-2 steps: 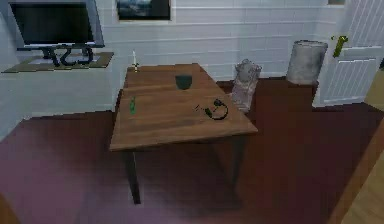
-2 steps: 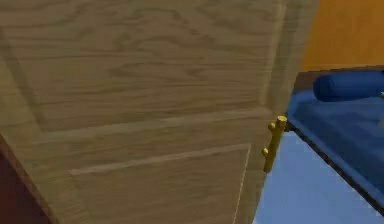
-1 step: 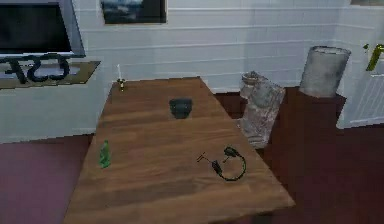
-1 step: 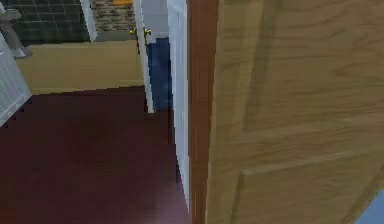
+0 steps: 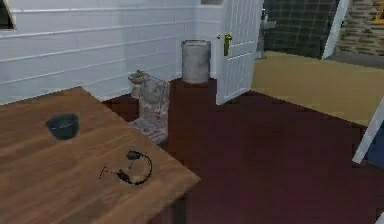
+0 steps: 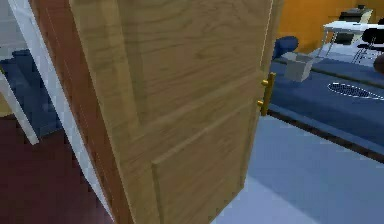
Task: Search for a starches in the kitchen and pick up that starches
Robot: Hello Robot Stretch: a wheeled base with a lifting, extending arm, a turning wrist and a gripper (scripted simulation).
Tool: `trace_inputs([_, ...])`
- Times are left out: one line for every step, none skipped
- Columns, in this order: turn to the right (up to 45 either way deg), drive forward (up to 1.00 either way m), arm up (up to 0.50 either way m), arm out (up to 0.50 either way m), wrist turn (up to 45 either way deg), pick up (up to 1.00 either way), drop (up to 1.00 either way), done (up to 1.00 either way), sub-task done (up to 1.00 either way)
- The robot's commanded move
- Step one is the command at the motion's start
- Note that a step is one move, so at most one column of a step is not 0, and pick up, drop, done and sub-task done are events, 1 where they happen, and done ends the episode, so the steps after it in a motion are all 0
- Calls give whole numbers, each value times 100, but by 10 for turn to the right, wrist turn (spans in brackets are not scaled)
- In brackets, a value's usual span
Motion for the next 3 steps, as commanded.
trace_inputs([0,20,0,0,0,0,0,0,0])
trace_inputs([420,0,0,0,0,0,0,0,0])
trace_inputs([0,30,0,0,0,0,0,0,0])
